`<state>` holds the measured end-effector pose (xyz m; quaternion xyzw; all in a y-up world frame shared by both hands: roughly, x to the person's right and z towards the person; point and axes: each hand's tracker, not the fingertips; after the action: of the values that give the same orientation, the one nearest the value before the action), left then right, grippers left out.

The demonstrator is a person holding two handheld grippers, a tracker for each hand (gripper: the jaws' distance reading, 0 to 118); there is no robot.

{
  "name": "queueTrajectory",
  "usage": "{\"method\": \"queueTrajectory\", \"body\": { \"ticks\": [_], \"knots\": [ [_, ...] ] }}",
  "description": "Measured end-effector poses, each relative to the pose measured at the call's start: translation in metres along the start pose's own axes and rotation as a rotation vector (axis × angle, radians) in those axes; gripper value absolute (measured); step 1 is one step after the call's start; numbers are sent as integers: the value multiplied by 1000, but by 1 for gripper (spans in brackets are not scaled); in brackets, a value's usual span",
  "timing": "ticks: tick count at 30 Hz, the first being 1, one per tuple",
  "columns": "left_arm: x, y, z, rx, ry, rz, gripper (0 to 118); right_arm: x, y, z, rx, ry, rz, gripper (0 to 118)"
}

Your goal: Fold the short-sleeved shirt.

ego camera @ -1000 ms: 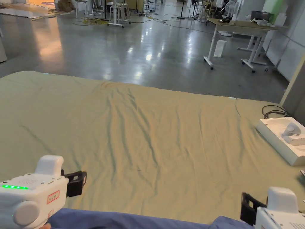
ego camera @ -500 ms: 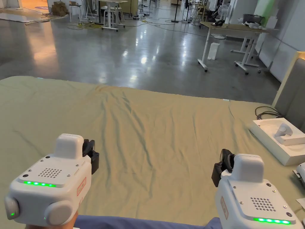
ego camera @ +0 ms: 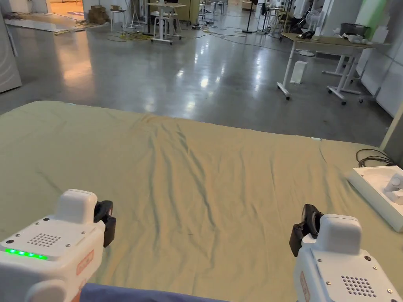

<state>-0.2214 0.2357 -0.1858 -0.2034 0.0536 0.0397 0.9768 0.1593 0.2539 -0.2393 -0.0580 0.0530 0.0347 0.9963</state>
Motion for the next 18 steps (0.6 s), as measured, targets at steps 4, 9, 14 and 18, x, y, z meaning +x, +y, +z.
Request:
{"method": "queueTrajectory", "body": {
  "ticks": [4, 9, 14, 18],
  "knots": [
    [-52, -17, -12, -220, -45, 94, 1, -1, -8, -8, -51, 21, 22, 0],
    [-109, -58, -36, -487, -162, 215, 1, -4, -21, -17, -116, 46, 25, 0],
    [-145, -93, -57, -621, -205, 360, 26, -8, -30, -23, -167, 58, 27, 0],
    [-170, -119, -81, -700, -280, 476, 64, -9, -36, -25, -201, 66, 32, 0]
  ]
}}
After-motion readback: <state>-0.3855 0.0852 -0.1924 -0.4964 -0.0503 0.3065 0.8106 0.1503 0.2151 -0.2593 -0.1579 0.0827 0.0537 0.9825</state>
